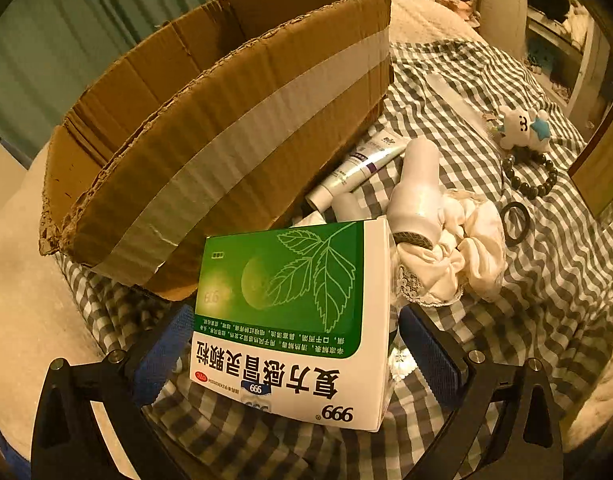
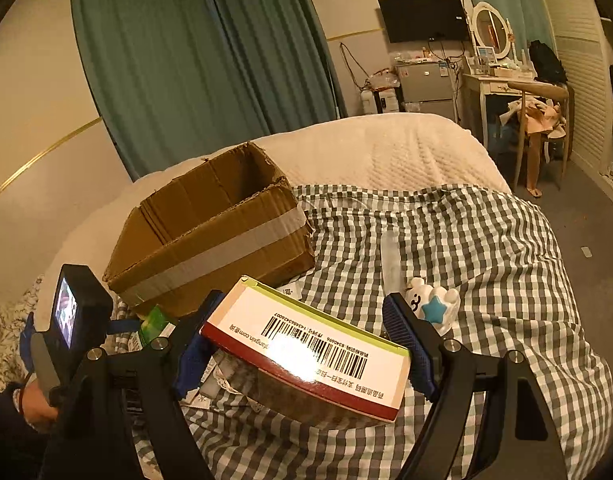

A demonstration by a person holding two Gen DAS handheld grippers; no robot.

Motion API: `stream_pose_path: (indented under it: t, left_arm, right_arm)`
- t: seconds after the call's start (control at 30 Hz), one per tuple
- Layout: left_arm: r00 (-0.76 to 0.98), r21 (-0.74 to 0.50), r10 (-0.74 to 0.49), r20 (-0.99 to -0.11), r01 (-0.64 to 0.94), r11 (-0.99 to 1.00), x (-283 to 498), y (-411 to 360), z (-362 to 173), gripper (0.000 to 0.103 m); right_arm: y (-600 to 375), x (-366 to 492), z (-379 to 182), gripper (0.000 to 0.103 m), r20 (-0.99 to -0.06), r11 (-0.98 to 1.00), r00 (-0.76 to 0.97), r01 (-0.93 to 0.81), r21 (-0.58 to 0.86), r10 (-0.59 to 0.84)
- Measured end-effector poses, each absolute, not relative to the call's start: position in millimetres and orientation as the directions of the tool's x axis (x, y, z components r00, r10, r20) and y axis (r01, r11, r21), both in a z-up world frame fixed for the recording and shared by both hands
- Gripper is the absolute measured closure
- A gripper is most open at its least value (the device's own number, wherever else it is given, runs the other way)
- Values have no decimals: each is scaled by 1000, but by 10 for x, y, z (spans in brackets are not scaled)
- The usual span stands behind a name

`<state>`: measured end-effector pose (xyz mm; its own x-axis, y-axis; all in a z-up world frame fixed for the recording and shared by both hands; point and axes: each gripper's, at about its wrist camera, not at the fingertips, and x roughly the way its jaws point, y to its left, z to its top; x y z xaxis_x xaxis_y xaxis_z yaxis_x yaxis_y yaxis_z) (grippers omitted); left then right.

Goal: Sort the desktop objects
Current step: 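Carry both medicine boxes over the cardboard box and release them inside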

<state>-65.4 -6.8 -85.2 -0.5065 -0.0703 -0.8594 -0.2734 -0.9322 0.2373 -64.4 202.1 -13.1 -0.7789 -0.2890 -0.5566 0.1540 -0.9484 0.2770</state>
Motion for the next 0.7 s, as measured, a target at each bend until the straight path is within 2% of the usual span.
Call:
stream_pose_path:
  t: [0.13,0.3,0.43,0.53,0.63,0.7]
  left_arm:
    - [-534,231,-69,-843,-243,-942,-522,-106,-704,0]
    - [-522,117,14,-853,-217,-969,-501,-302,-623,0]
    - [-431,-63,148,-890,-205,-977,-667,-437,-767,0]
    - [-354,-144,200,-914,-177,-974,-803,-479,-947,0]
    - [-363,-252,290,-885,-151,-956,-775,-558,-925,4]
    - [-403,-334,373,-836,-165,-928,-678,-571,-745,4]
  right_arm:
    - [2046,-611,-94,24,-544,-943,-783,162,289,-301]
    - [2018,-623,-83,24,-543,-942,-781,167,292,-308]
    - [1979,-648,-98,23,-554,-943,-772,175,283,-310]
    - [1951,-655,-118,24,-558,-943,-769,178,281,-312]
    - [1929,-651,-116,23,-559,-942,-767,183,279,-315]
    - [1919,-624,-72,24,-549,-940,-771,193,281,-323]
